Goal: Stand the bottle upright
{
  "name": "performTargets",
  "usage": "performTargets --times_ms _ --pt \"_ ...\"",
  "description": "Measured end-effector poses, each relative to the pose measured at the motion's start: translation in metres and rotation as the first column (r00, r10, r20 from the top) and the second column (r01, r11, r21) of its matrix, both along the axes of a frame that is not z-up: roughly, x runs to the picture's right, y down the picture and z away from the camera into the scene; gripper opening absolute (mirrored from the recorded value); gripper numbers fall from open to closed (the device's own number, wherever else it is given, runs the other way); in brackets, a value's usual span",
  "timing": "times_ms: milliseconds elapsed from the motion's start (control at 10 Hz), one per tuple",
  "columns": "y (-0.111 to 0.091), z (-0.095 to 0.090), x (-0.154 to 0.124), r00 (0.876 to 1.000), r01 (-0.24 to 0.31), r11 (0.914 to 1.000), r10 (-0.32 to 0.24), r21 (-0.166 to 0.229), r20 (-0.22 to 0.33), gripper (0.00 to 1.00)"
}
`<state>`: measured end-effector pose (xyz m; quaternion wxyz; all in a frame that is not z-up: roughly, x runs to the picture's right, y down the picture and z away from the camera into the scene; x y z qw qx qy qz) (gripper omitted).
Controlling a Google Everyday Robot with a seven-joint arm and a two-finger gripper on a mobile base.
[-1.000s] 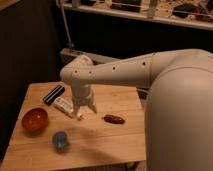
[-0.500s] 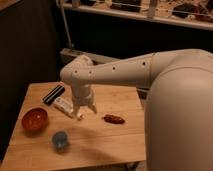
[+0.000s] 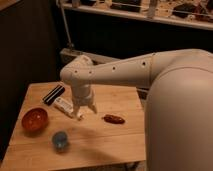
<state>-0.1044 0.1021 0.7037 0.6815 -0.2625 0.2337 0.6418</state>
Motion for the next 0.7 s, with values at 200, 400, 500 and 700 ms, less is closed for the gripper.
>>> performTargets --times_ms 200,400,500,700 --pt "0.000 0.000 0.000 1.000 0.000 1.0000 0.000 0.000 0.000 0.65" --pt "-0.001 0.001 0.000 1.000 0.012 0.9999 -0.012 0.004 0.006 0.65" --pt "-0.002 0.005 0.002 0.998 0.052 0.9985 -0.052 0.015 0.018 0.65" --pt "-0.004 0.015 0.001 0.979 0.189 0.9812 -0.191 0.042 0.075 0.65"
